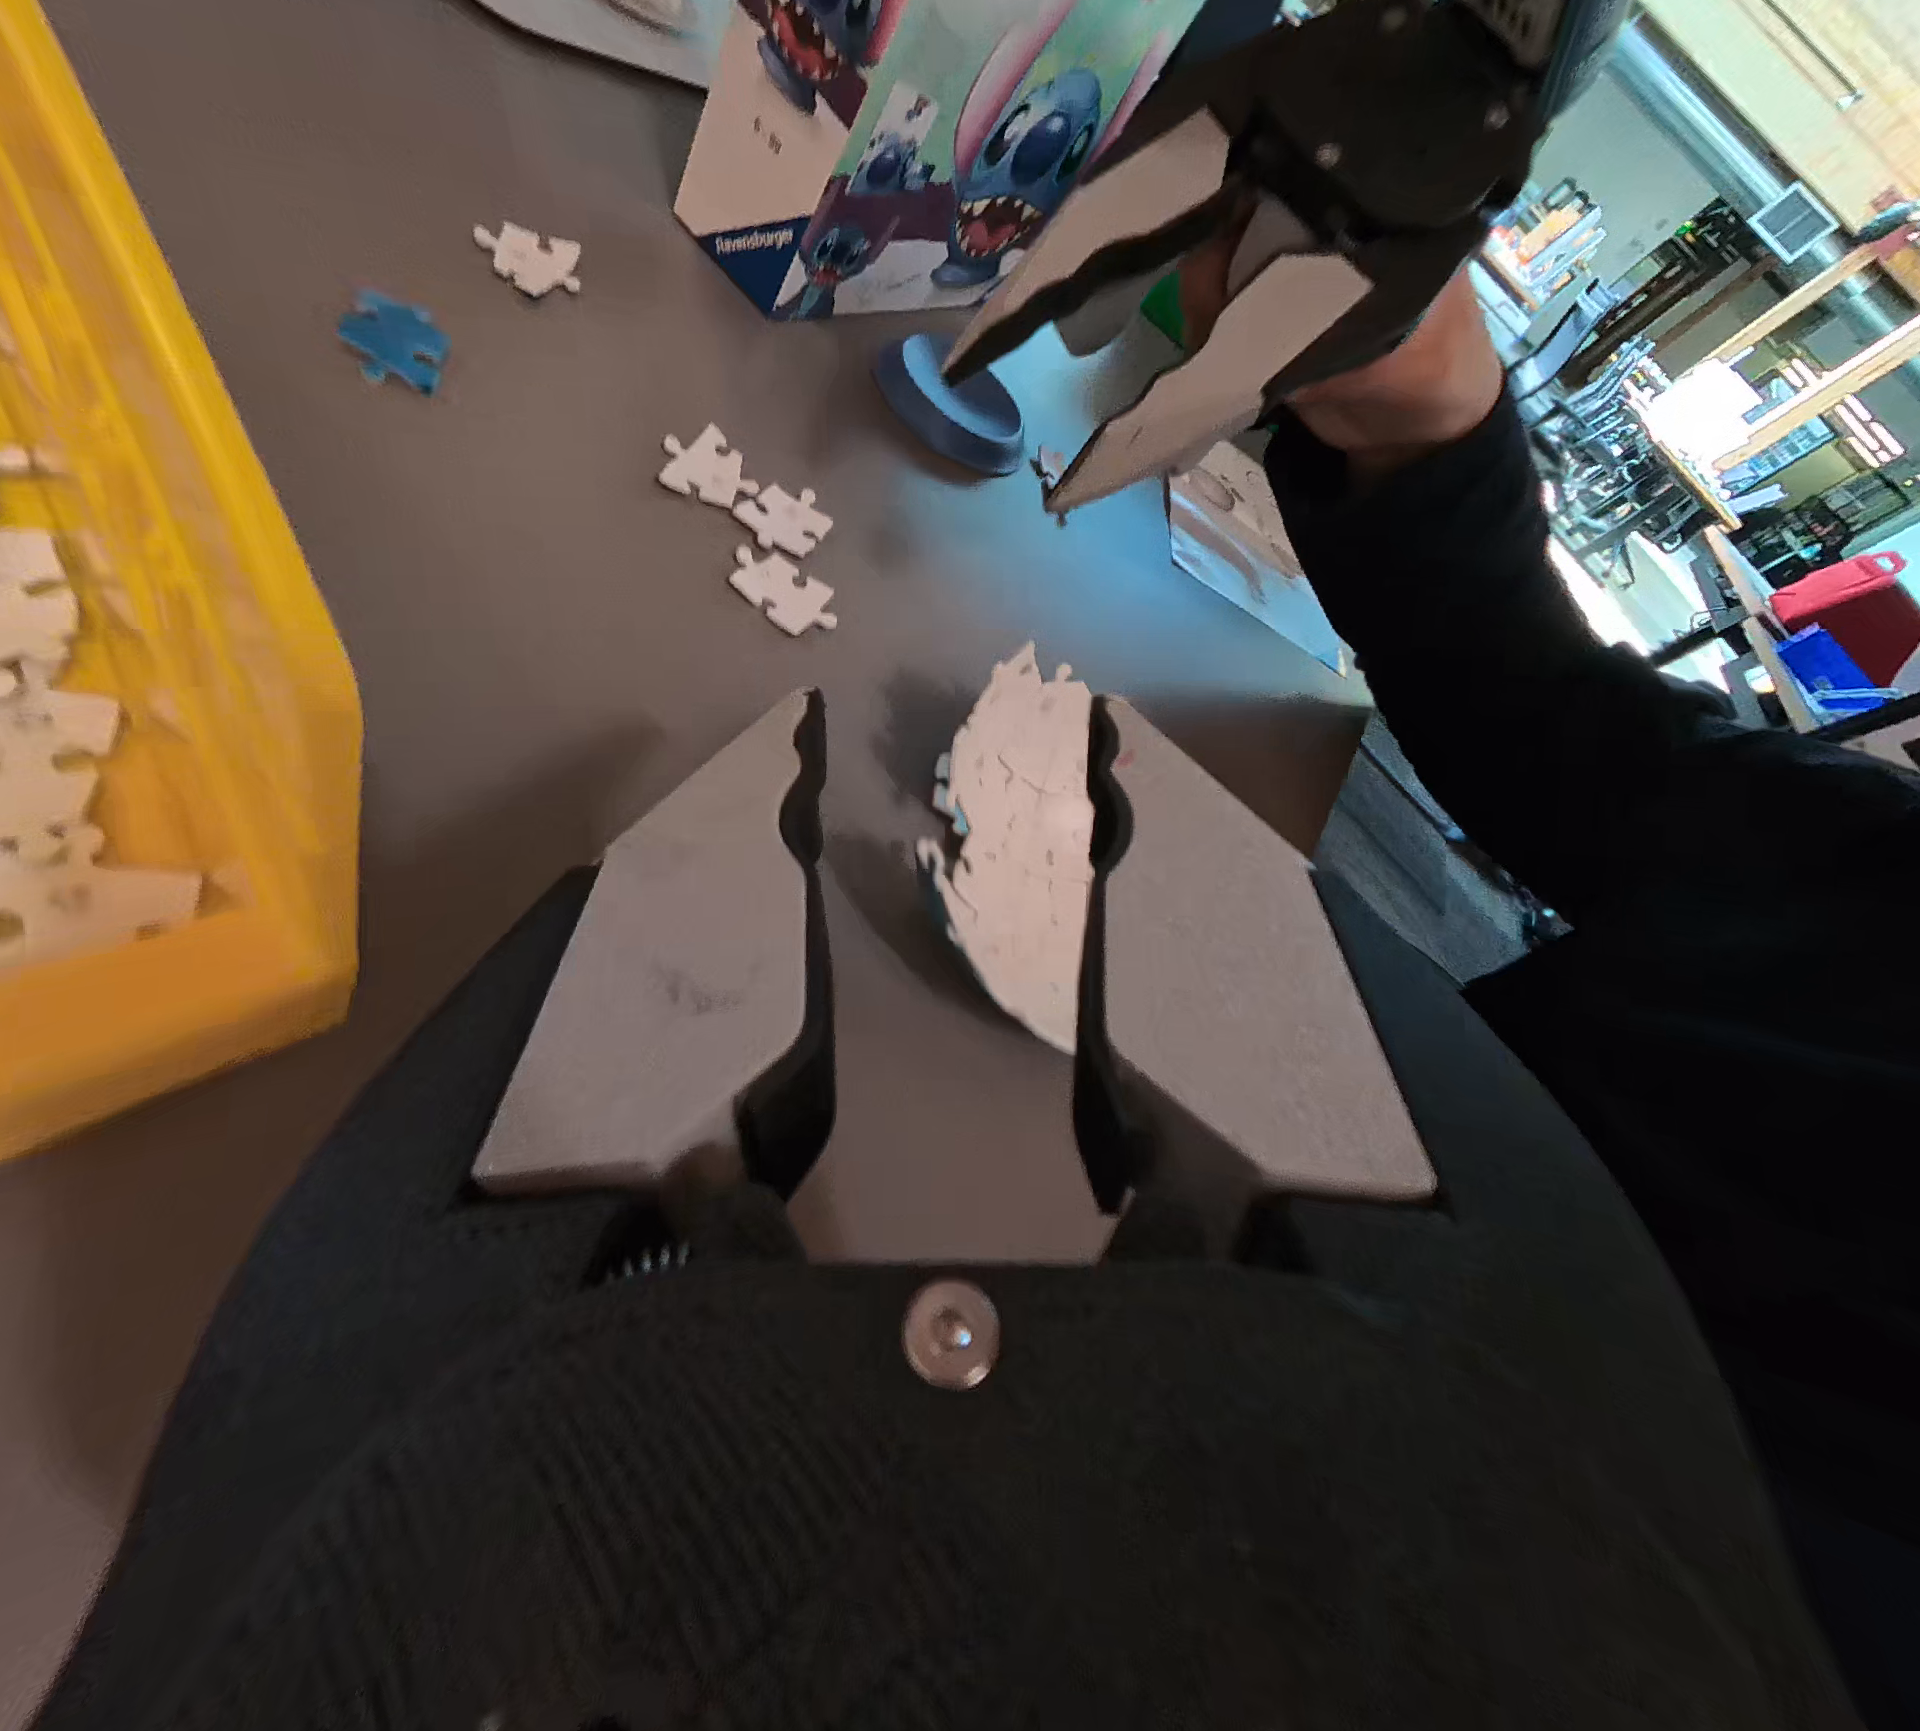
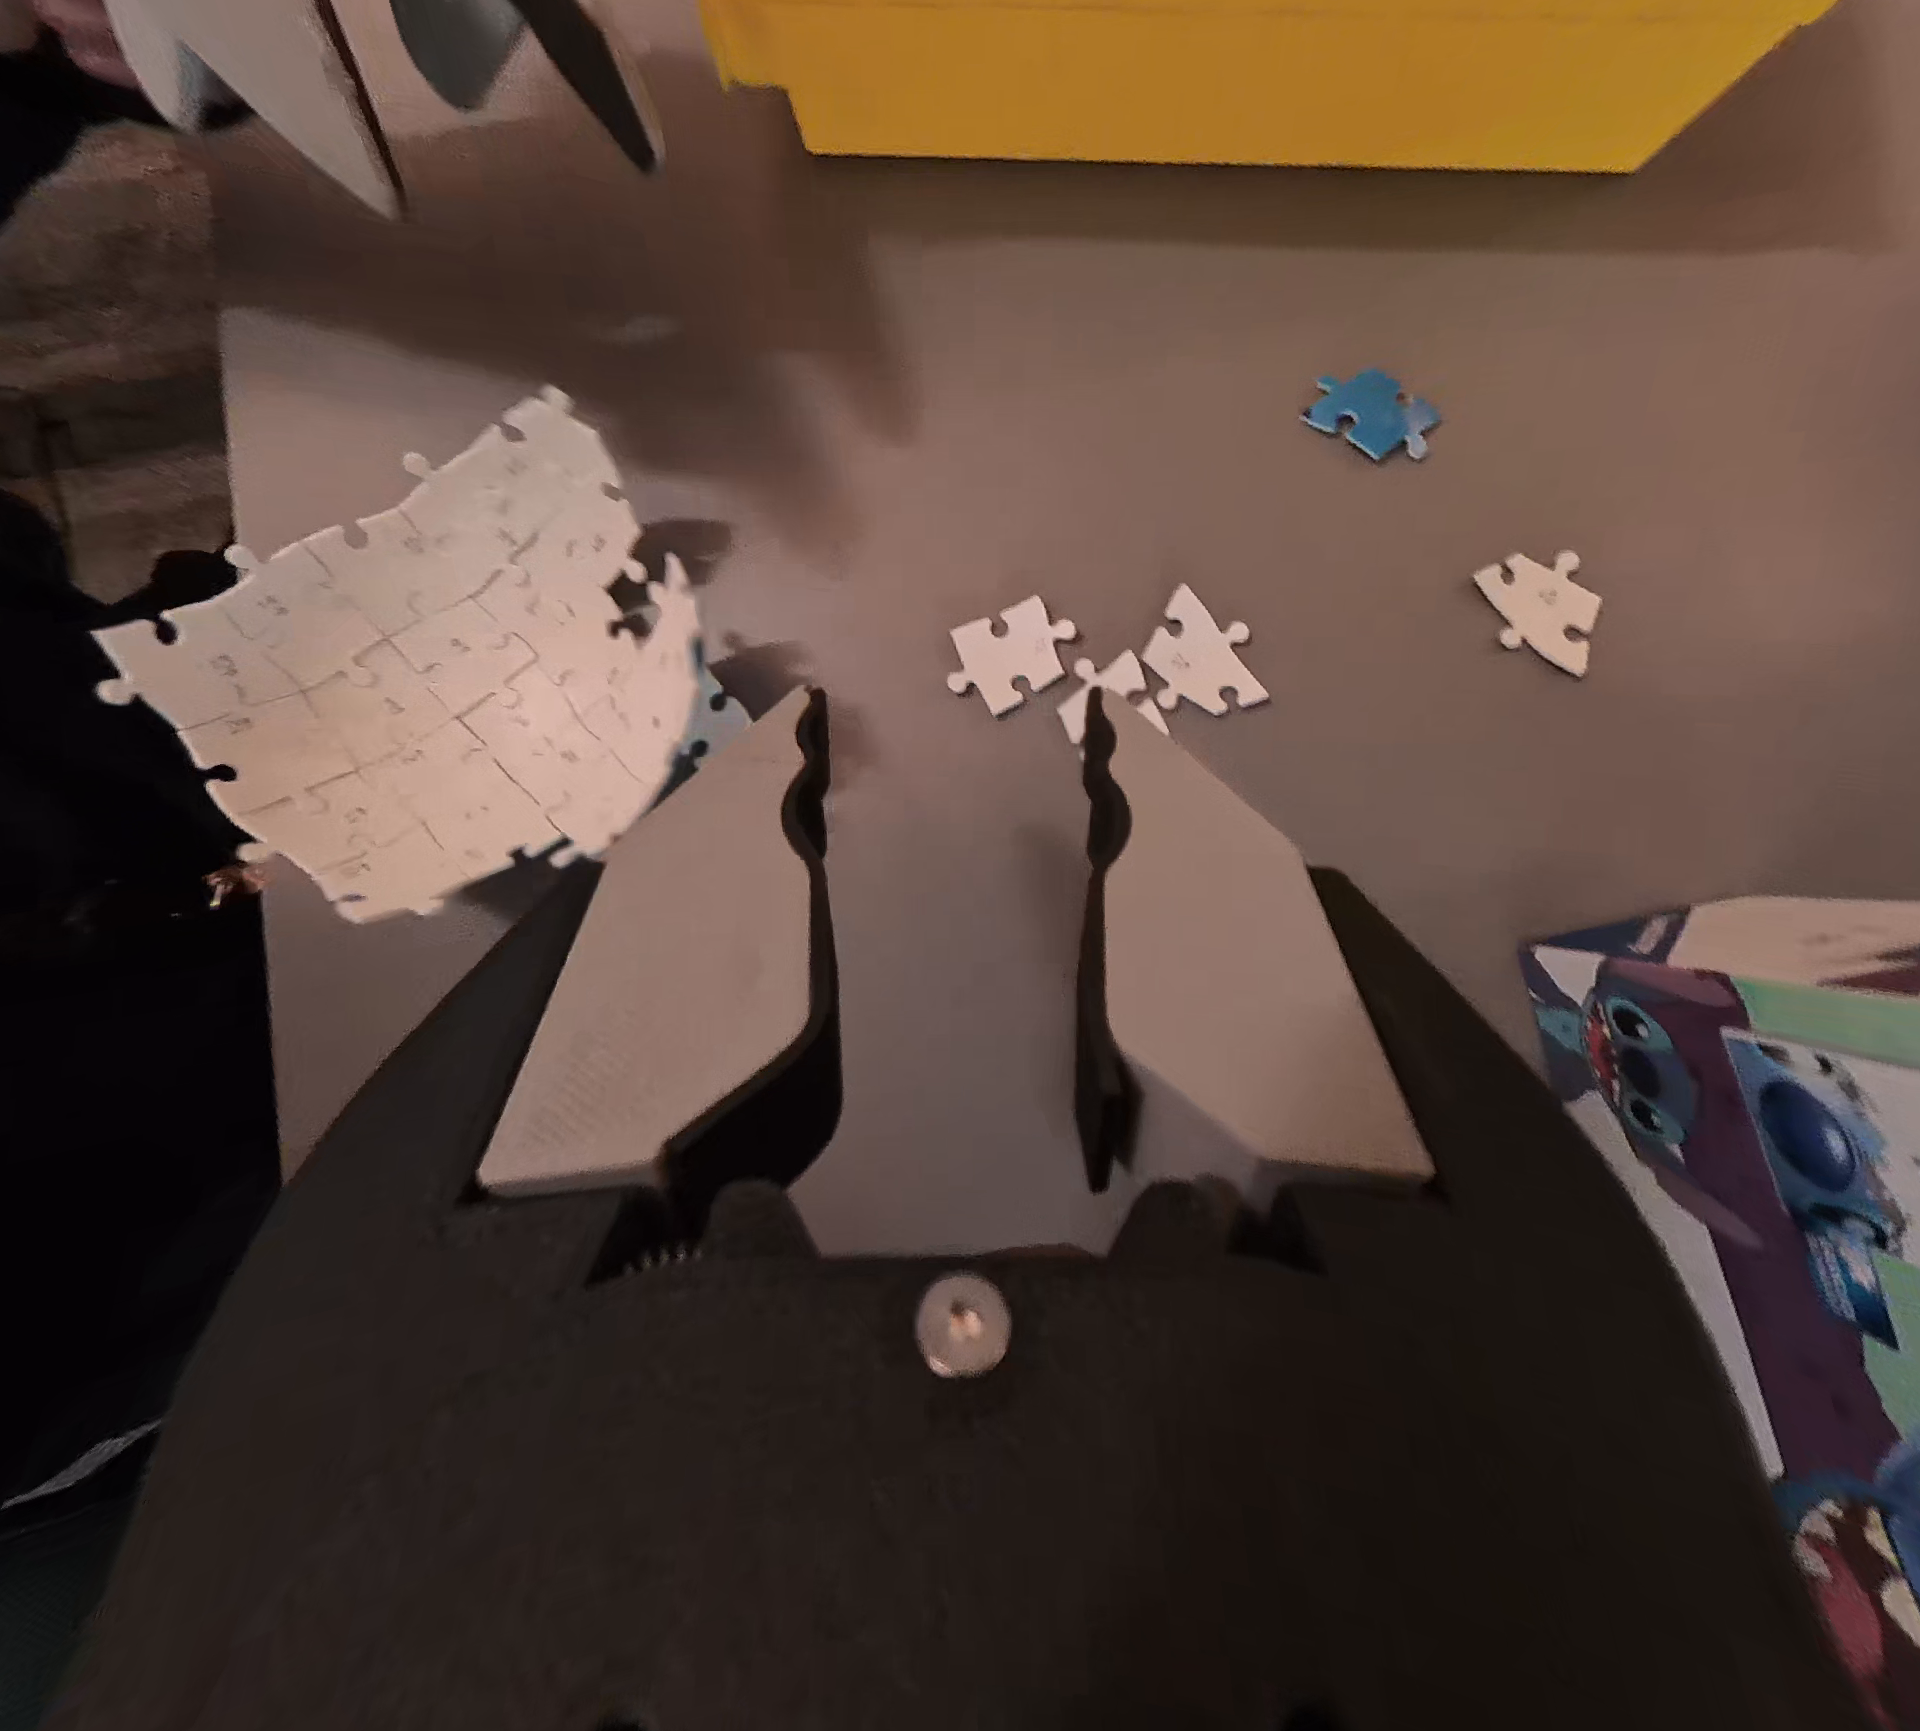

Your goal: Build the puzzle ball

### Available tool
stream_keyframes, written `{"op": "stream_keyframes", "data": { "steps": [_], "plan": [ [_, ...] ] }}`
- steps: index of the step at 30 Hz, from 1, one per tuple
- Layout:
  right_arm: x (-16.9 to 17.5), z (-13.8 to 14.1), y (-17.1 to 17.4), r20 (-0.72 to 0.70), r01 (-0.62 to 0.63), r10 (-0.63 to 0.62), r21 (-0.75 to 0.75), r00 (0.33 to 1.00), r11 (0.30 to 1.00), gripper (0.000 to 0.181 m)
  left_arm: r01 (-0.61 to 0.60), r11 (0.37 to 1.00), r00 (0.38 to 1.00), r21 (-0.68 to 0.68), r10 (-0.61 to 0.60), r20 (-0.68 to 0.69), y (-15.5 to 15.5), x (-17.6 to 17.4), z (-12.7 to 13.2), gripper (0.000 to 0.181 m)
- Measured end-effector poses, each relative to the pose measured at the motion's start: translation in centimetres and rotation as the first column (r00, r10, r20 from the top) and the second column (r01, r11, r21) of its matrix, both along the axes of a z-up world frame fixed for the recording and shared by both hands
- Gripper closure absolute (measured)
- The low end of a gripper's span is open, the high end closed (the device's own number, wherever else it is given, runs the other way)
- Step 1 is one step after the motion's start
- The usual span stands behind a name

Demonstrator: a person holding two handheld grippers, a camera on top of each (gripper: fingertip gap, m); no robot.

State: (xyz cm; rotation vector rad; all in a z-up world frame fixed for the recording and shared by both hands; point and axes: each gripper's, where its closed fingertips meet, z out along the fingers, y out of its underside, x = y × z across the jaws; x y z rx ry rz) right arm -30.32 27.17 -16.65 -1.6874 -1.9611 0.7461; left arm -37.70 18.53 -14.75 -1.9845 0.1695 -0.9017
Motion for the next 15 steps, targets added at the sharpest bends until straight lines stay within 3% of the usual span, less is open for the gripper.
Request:
{"op": "stream_keyframes", "data": {
  "steps": [2,7,11,15],
  "plan": [
    [0.4,-0.4,0.4,-0.005,0.031,-0.031,0.011,1.0,0.999,0.134,0.02,1.0,1.0,0.023,-0.02,-0.019,1.2,0.2,1.1,0.125],
    [0.5,-1.6,1.3,-0.108,0.095,-0.096,-0.012,0.99,0.995,0.133,0.176,0.978,0.979,0.108,-0.162,-0.127,4.4,2.9,4.0,0.127],
    [-0.1,-3.1,1.9,-0.21,0.114,-0.129,-0.081,0.969,0.99,0.133,0.274,0.954,0.937,0.123,-0.236,-0.257,7.7,5.3,3.5,0.127],
    [-0.1,-3.6,2.1,-0.259,0.122,-0.168,-0.182,0.951,0.976,0.127,0.252,0.954,0.92,0.16,-0.185,-0.345,11.5,5.3,2.4,0.127]
  ]
}}
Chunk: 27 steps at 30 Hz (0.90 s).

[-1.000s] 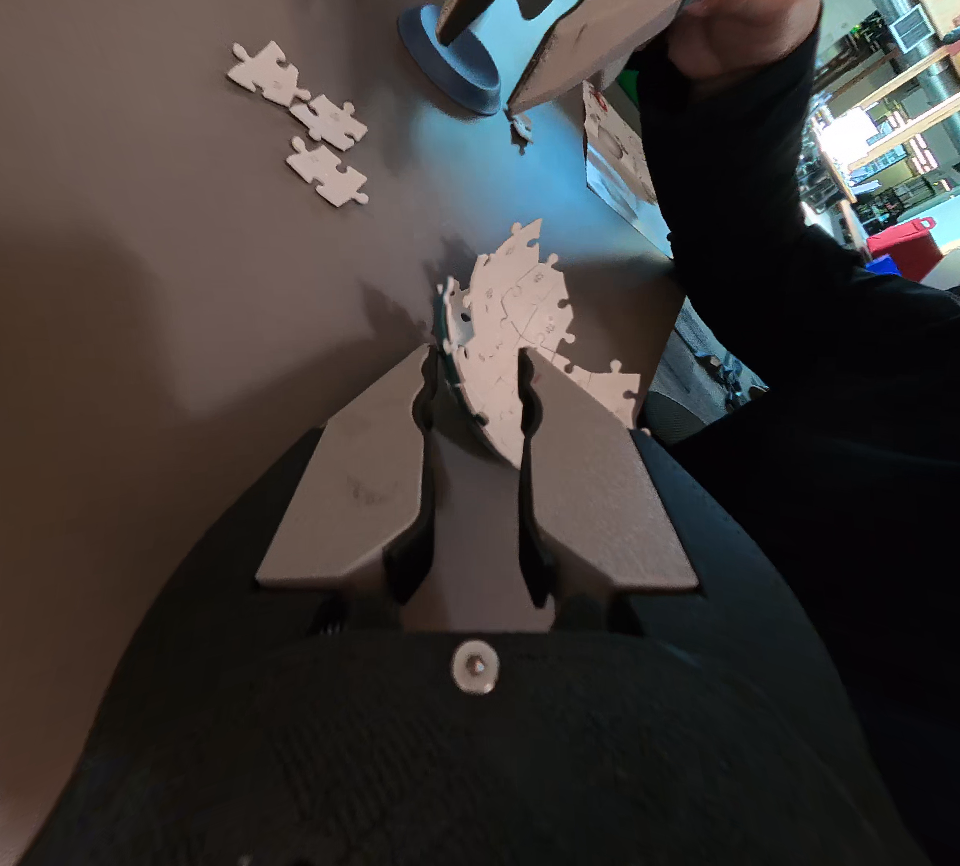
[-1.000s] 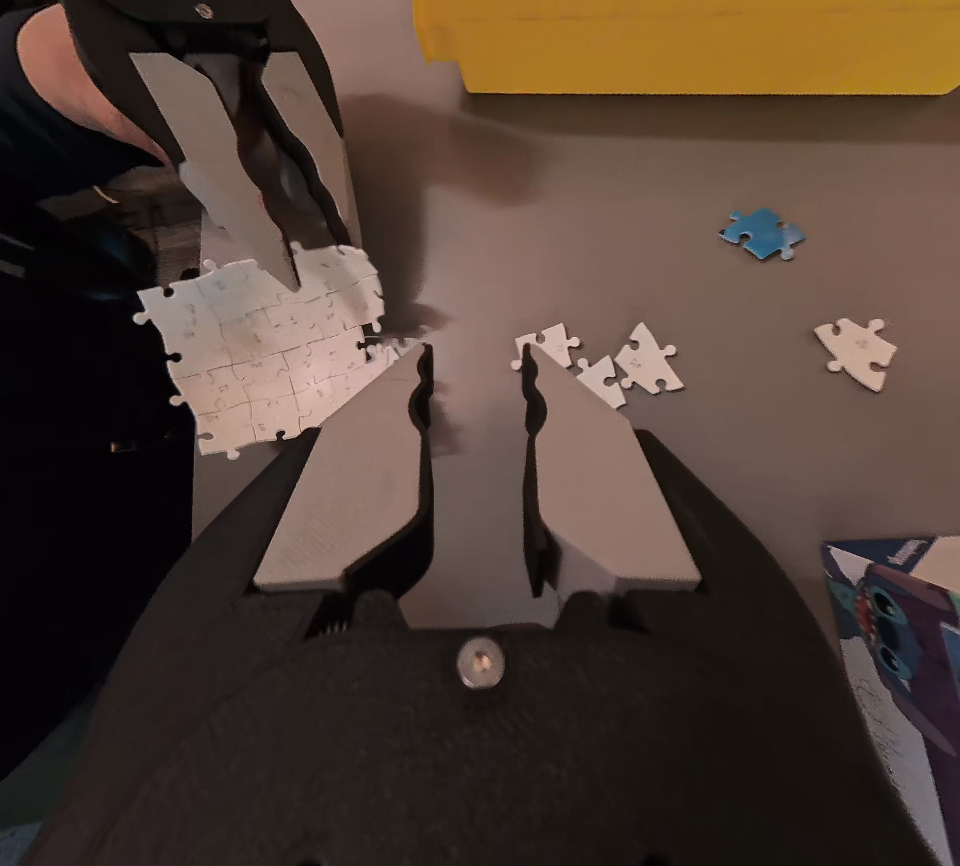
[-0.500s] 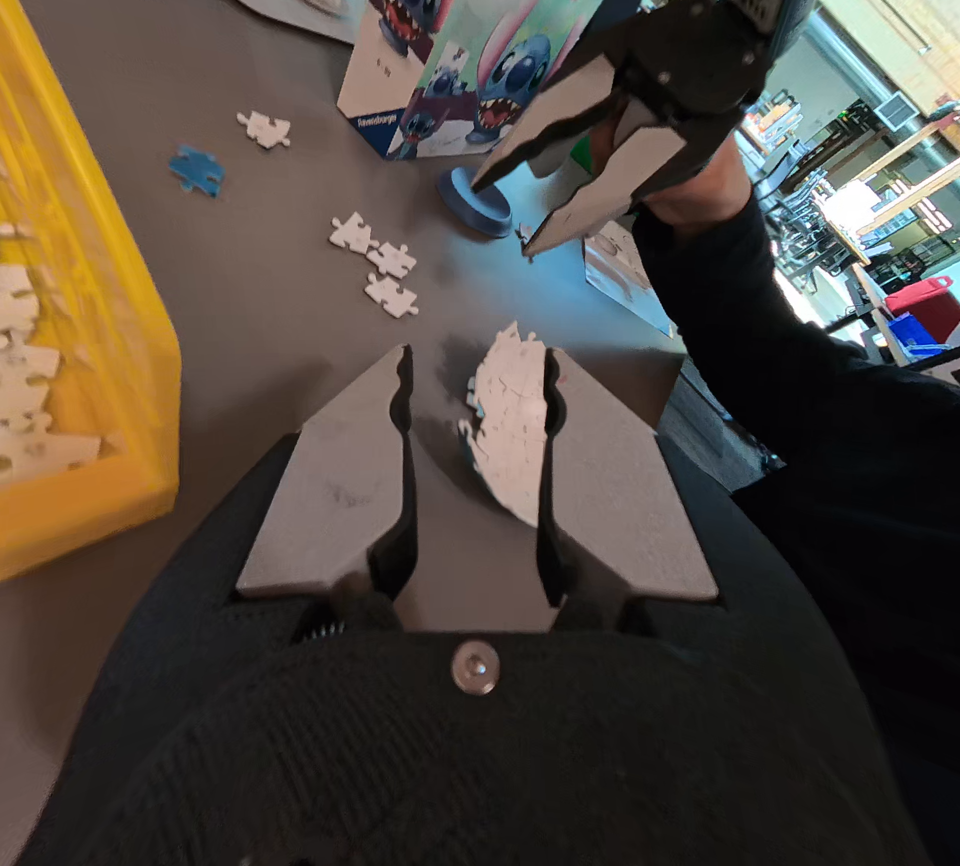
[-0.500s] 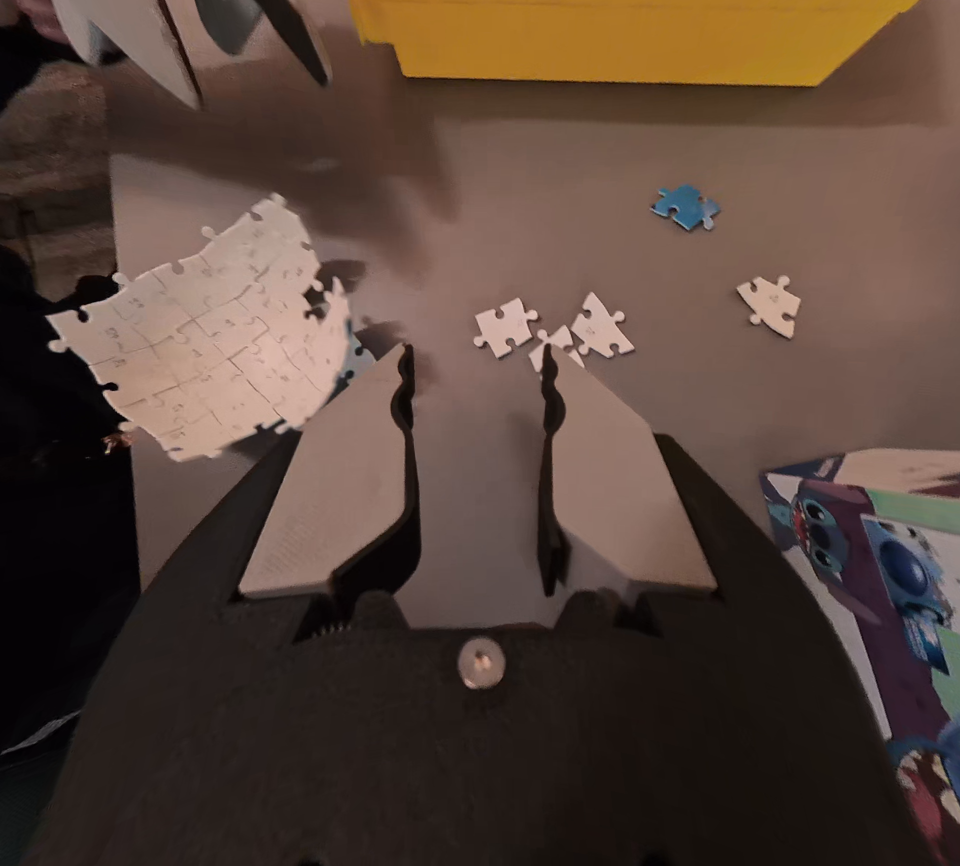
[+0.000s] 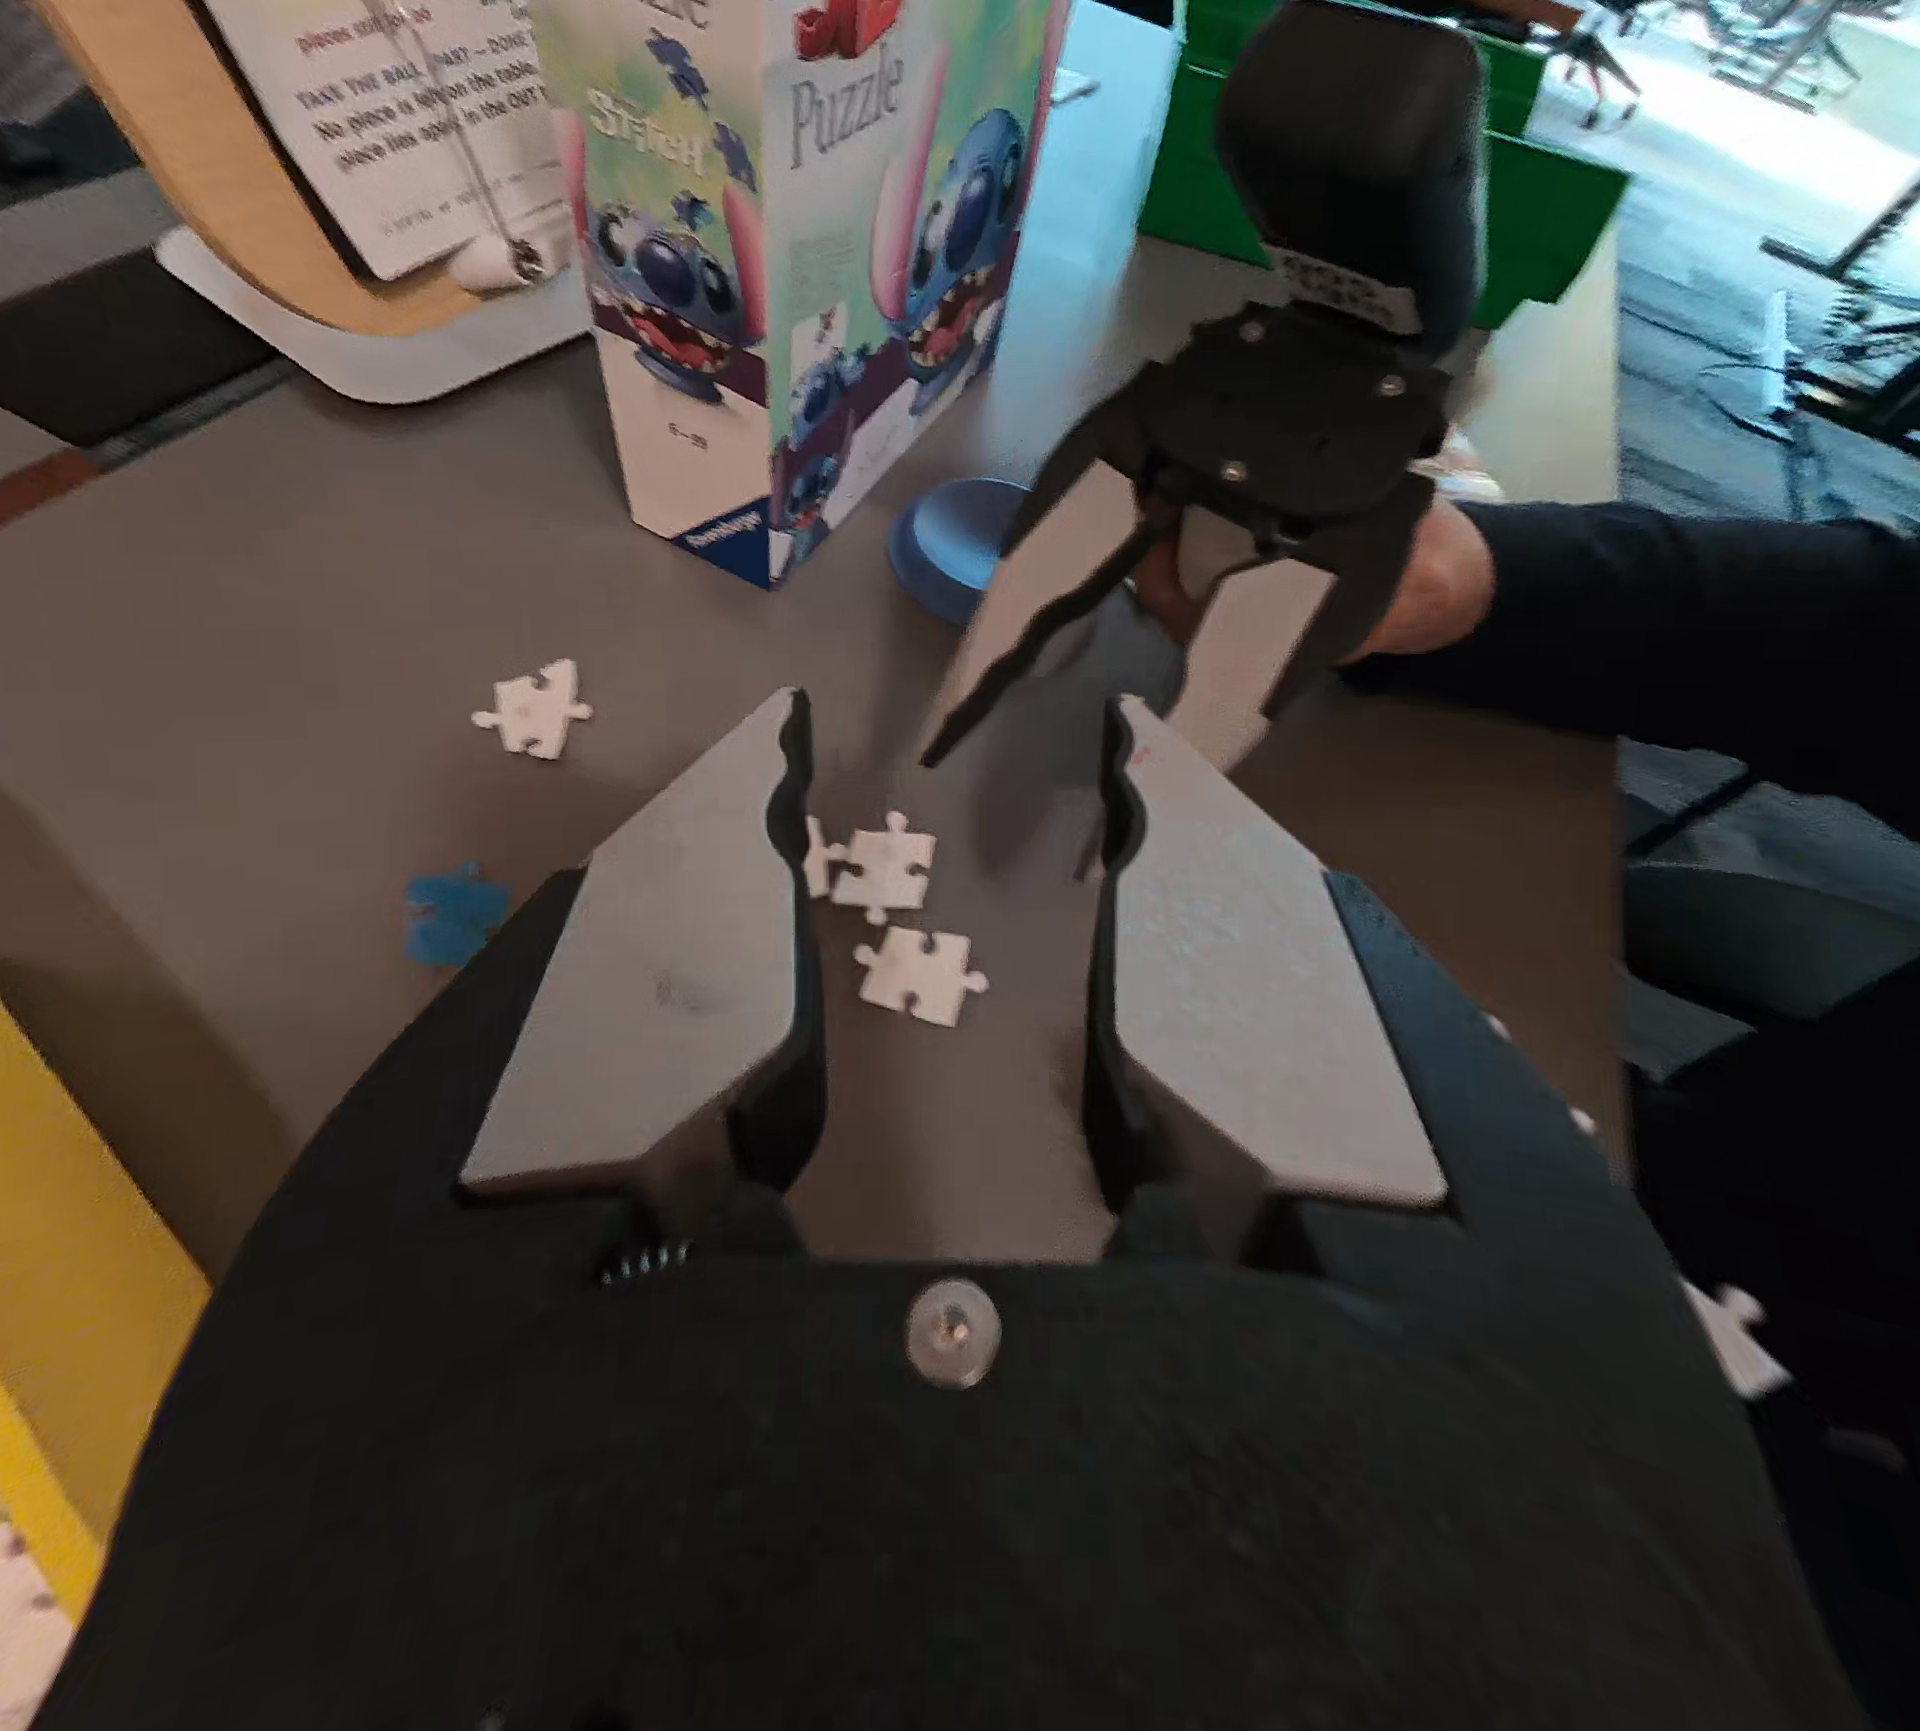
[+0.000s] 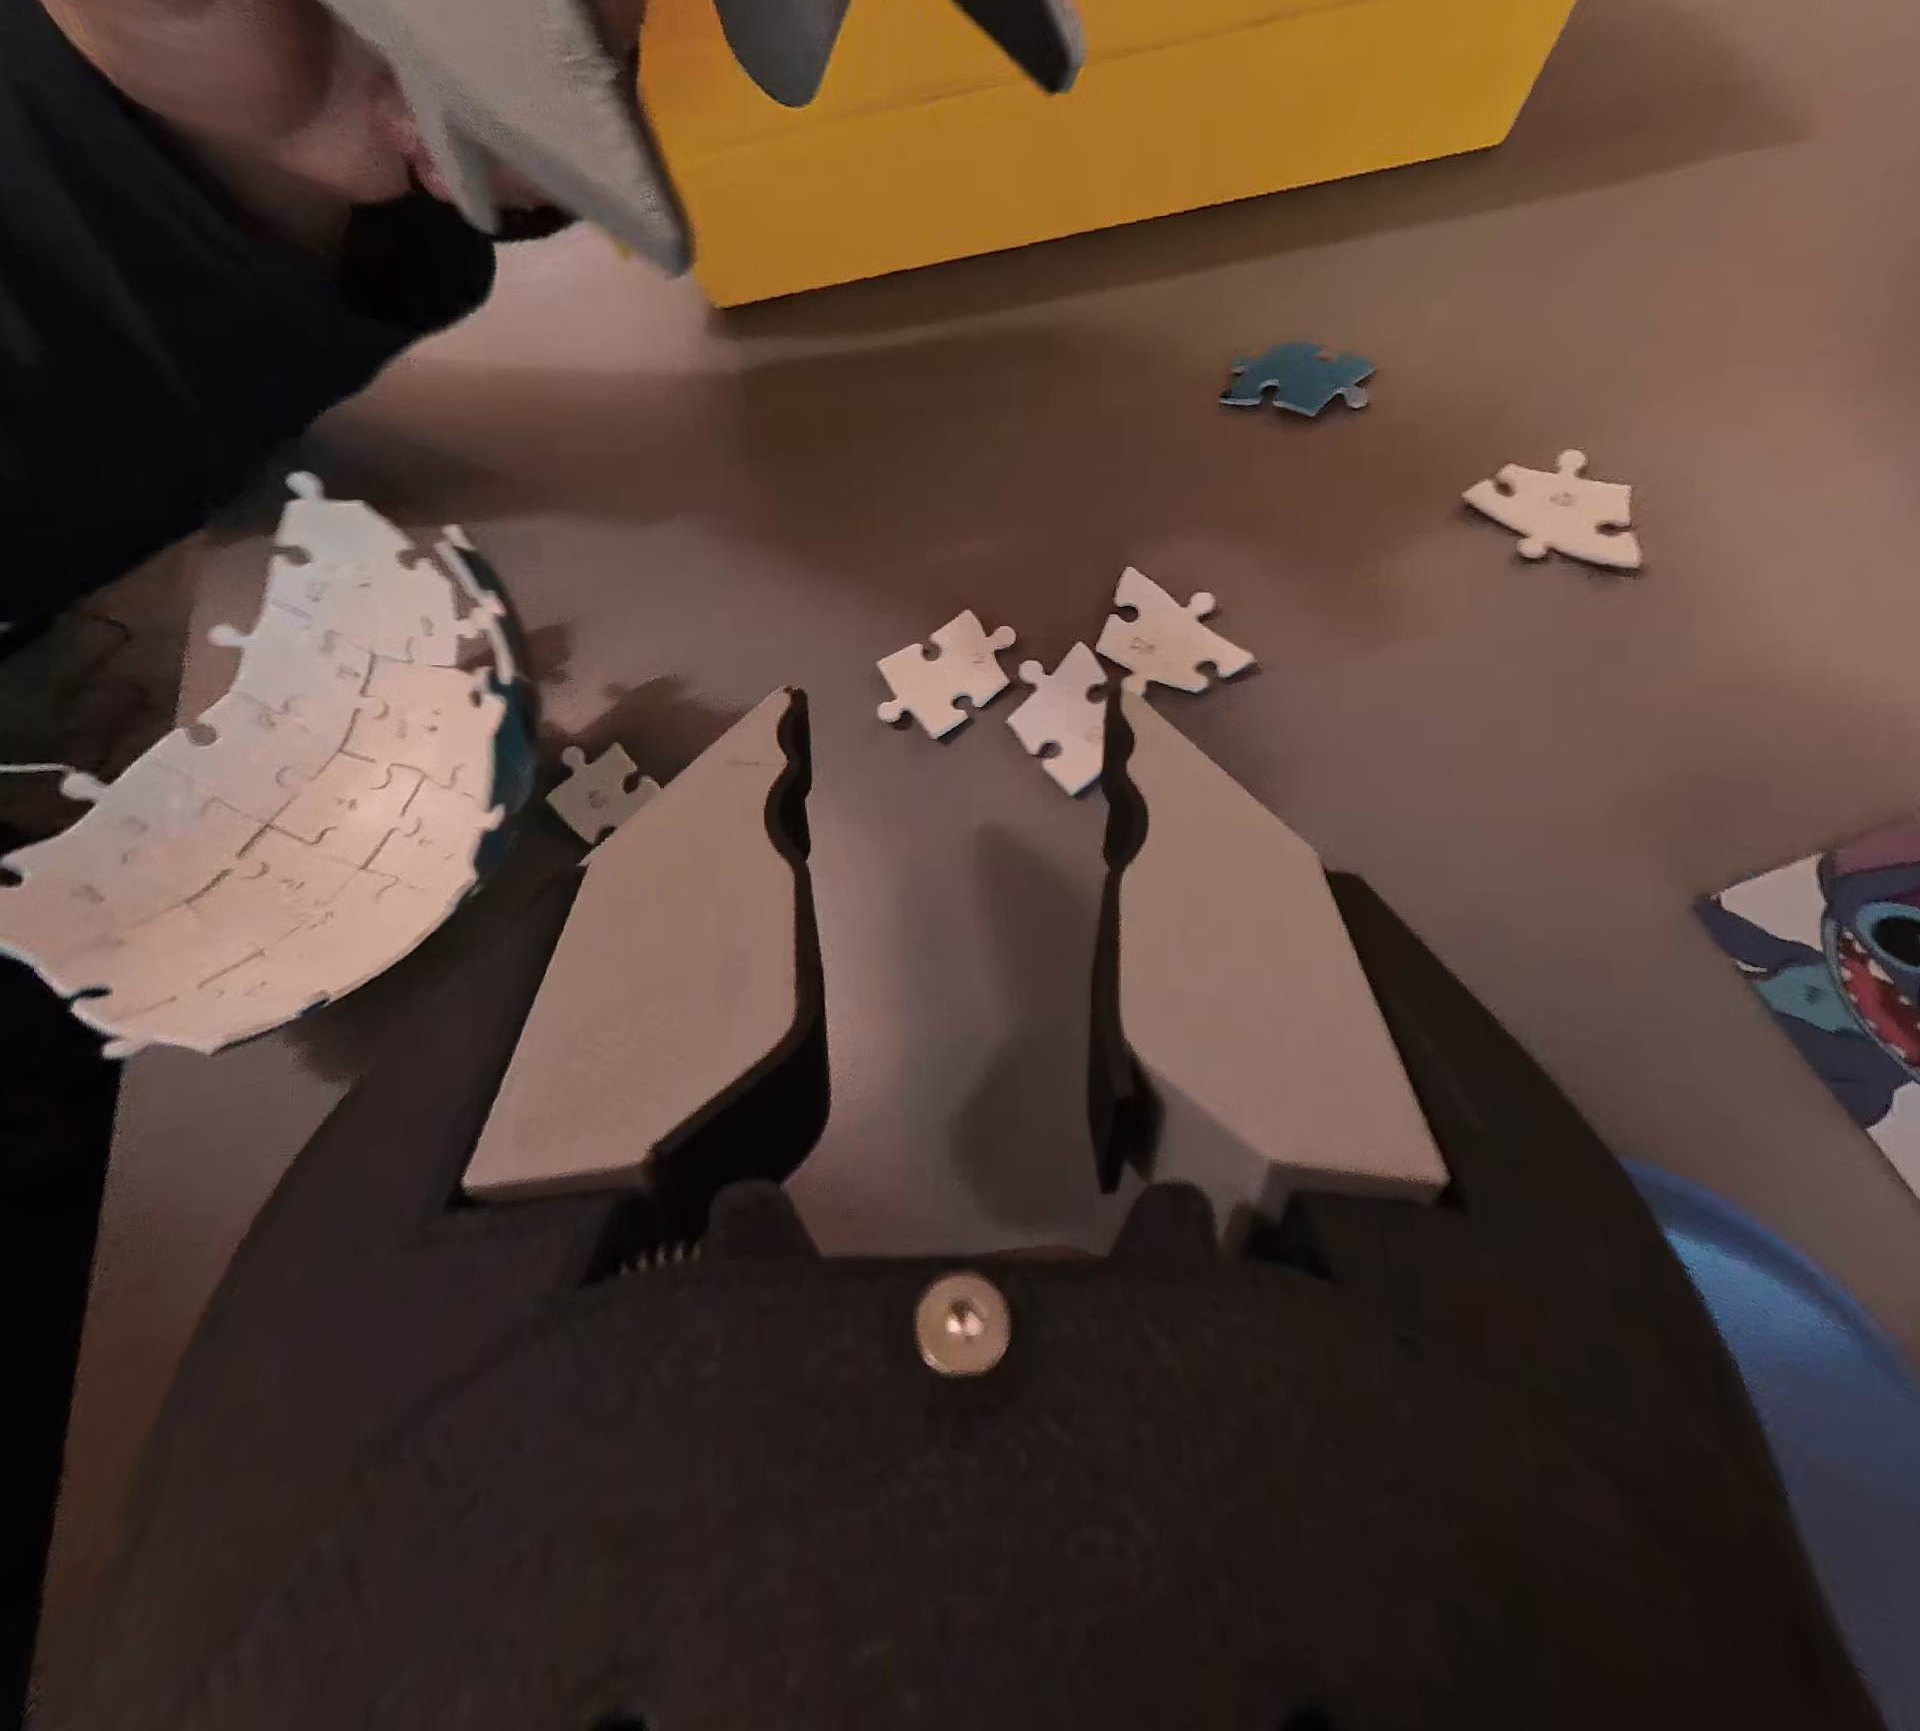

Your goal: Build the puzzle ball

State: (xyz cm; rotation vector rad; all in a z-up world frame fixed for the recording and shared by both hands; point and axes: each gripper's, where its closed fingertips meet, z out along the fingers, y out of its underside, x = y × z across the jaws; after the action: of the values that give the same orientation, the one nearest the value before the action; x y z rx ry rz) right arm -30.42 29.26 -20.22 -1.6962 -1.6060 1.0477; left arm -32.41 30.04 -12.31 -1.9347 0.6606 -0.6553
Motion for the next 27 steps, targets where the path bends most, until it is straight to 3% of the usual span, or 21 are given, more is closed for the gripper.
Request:
{"op": "stream_keyframes", "data": {
  "steps": [7,13,17,23,27],
  "plan": [
    [-0.1,-0.9,1.1,-0.02,0.033,-0.033,-0.03,0.999,0.999,0.133,-0.129,0.99,0.992,0.054,0.13,0.003,1.2,-2.8,-1.7,0.135],
    [-0.2,-0.9,0.6,-0.045,0.012,-0.015,-0.048,0.999,0.999,0.136,-0.087,0.996,0.988,-0.021,0.089,0.125,0.4,-2.0,-1.2,0.13],
    [-0.1,-0.6,-1.6,-0.071,-0.131,0.128,-0.043,0.989,0.99,0.132,-0.048,0.996,0.991,-0.069,0.056,0.119,0.2,-1.5,-2.2,0.131],
    [1.7,-2.4,-4.3,0.068,-0.353,0.35,0.032,0.934,0.935,0.131,-0.003,0.983,0.979,-0.185,0.041,0.201,0.0,-1.0,-3.2,0.13],
    [2.1,-3.3,-6.0,0.136,-0.43,0.418,0.072,0.898,0.9,0.131,0.017,0.983,0.973,-0.181,0.025,0.23,-0.3,-0.8,-2.6,0.13]
  ]
}}
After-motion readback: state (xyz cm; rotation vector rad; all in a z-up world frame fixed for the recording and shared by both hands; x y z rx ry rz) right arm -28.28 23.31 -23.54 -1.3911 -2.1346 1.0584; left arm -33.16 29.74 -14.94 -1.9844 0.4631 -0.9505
